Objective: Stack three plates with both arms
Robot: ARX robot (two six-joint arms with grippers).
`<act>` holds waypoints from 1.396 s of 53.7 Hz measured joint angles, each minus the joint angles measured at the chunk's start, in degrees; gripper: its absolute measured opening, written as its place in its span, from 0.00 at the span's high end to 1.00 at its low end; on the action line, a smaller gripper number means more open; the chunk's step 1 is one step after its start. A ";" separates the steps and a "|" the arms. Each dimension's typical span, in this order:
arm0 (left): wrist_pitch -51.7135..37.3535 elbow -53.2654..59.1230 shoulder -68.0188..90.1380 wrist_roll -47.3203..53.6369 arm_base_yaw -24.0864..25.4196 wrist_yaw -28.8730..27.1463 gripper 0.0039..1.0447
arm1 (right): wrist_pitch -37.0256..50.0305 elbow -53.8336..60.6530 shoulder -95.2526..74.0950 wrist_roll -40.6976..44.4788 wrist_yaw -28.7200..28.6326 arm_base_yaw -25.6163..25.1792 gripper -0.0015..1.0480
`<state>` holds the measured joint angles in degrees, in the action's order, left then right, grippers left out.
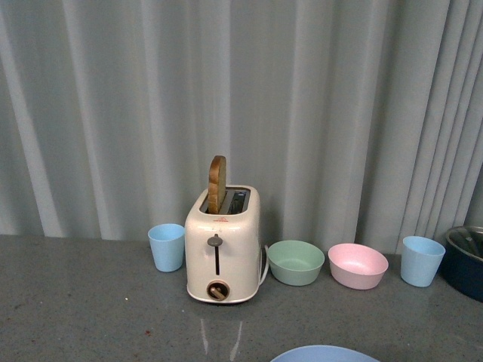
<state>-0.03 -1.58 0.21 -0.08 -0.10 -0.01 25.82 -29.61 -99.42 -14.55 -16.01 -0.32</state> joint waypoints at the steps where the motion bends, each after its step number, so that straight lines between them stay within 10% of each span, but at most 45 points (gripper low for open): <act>1: 0.00 0.00 0.00 -0.02 -0.02 0.00 0.06 | -0.37 0.00 1.01 0.04 0.07 -0.07 0.29; 10: 0.00 0.00 0.00 -0.02 -0.02 0.00 0.06 | -3.08 0.15 8.79 0.37 1.29 -0.66 0.05; 27: 0.00 0.00 -0.02 -0.02 -0.02 0.00 0.06 | -1.97 6.12 28.87 3.21 9.18 2.12 0.08; 32: 0.00 0.00 -0.04 -0.02 0.00 0.00 0.06 | 17.90 14.58 34.03 10.12 21.03 5.99 0.26; 36: 0.00 0.00 0.02 -0.02 -0.02 0.00 0.06 | 17.27 17.81 41.29 12.07 23.80 7.69 0.38; 55: 0.00 0.00 -0.07 -0.02 -0.02 0.00 0.06 | 9.51 25.14 58.80 14.51 16.74 2.64 0.97; 75: 0.00 0.00 -0.07 -0.02 -0.02 0.00 0.06 | 2.58 29.29 70.60 14.45 16.09 0.42 0.97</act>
<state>-0.03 -1.58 0.14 -0.10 -0.12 -0.01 28.40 -0.32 -28.82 -0.10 0.08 0.10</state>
